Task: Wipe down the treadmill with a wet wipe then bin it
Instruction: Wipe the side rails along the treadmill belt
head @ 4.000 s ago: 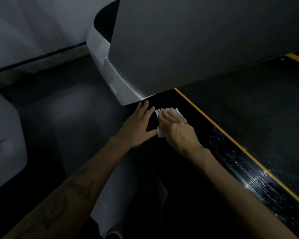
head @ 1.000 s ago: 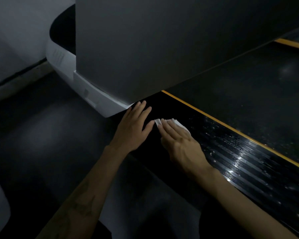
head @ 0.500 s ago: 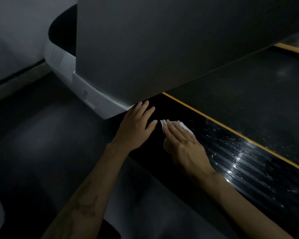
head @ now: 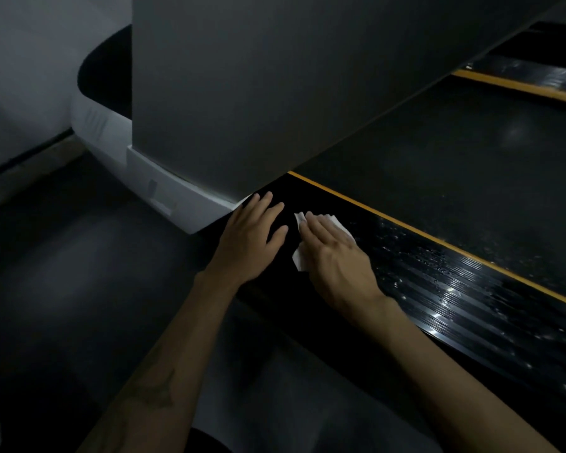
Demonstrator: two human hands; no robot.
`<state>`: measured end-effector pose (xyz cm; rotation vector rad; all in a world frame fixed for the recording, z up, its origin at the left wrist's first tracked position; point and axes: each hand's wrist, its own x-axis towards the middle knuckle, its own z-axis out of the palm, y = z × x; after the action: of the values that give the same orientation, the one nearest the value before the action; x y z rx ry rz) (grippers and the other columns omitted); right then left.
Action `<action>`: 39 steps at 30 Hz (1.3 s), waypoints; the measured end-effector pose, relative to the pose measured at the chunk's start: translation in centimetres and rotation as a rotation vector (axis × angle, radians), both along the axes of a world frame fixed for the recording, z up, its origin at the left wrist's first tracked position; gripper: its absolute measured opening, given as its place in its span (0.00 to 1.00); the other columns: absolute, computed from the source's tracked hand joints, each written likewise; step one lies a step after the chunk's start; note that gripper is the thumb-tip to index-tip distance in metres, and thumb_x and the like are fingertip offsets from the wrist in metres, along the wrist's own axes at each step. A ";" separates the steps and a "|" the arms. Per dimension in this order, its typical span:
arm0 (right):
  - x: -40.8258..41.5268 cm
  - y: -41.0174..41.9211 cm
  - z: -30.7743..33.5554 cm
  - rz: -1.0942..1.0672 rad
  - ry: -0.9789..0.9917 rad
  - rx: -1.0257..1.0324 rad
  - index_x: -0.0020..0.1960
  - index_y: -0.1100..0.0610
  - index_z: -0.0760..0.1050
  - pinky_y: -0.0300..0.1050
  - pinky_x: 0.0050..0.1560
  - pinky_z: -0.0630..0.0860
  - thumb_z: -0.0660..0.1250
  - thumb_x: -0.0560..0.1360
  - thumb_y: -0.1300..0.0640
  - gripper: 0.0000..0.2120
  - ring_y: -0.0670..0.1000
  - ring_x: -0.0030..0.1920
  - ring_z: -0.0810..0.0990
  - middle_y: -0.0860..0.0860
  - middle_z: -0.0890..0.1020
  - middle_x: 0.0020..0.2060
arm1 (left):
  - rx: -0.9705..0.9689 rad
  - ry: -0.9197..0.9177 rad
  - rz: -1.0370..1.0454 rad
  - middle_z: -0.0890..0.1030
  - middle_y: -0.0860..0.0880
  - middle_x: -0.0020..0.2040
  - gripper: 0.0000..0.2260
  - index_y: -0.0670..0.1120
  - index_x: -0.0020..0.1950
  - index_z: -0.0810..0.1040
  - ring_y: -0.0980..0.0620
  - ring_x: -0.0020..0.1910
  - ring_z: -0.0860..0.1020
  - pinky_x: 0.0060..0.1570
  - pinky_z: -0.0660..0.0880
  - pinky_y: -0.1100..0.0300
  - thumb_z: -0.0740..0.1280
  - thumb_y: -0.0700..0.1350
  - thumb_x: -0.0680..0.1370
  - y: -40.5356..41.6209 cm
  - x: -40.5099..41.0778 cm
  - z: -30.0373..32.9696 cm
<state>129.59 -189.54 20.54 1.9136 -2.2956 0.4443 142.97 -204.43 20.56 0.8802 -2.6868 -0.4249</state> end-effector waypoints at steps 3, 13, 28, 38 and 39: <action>1.1 -0.9 0.0 -0.003 -0.043 0.020 0.78 0.64 0.65 0.51 0.81 0.56 0.52 0.81 0.55 0.28 0.58 0.79 0.63 0.61 0.67 0.77 | 0.003 0.015 0.000 0.63 0.46 0.82 0.23 0.47 0.79 0.68 0.47 0.82 0.56 0.79 0.54 0.50 0.61 0.52 0.85 0.0 0.0 -0.2; -0.6 -1.4 0.3 -0.041 -0.019 0.073 0.78 0.65 0.65 0.47 0.81 0.49 0.50 0.86 0.54 0.25 0.57 0.80 0.62 0.62 0.66 0.78 | -0.074 0.011 0.030 0.69 0.42 0.79 0.28 0.44 0.76 0.72 0.42 0.80 0.63 0.77 0.59 0.44 0.51 0.57 0.82 0.8 -0.1 -0.5; 0.3 -2.8 0.4 -0.056 -0.075 0.158 0.81 0.63 0.58 0.54 0.81 0.53 0.35 0.81 0.47 0.35 0.58 0.82 0.55 0.61 0.60 0.81 | -0.029 -0.023 0.023 0.62 0.46 0.82 0.24 0.47 0.80 0.66 0.47 0.83 0.54 0.79 0.50 0.51 0.56 0.54 0.86 0.7 -0.1 -0.1; -0.6 -1.7 1.5 -0.082 -0.119 0.158 0.82 0.61 0.54 0.49 0.82 0.45 0.42 0.87 0.51 0.27 0.55 0.83 0.50 0.59 0.54 0.82 | -0.033 0.011 0.024 0.65 0.45 0.81 0.31 0.46 0.79 0.69 0.46 0.82 0.58 0.79 0.51 0.52 0.49 0.60 0.81 0.5 -0.1 -0.6; -0.3 -2.4 1.4 -0.090 -0.124 0.160 0.82 0.61 0.53 0.50 0.82 0.46 0.42 0.87 0.51 0.27 0.55 0.83 0.49 0.59 0.53 0.82 | -0.028 0.009 0.026 0.64 0.45 0.81 0.31 0.46 0.79 0.69 0.46 0.82 0.57 0.79 0.50 0.52 0.49 0.61 0.81 0.6 0.0 -0.6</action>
<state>129.24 -191.96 21.93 1.8912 -2.5566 0.3906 142.94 -203.86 19.98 0.9020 -2.6639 -0.3836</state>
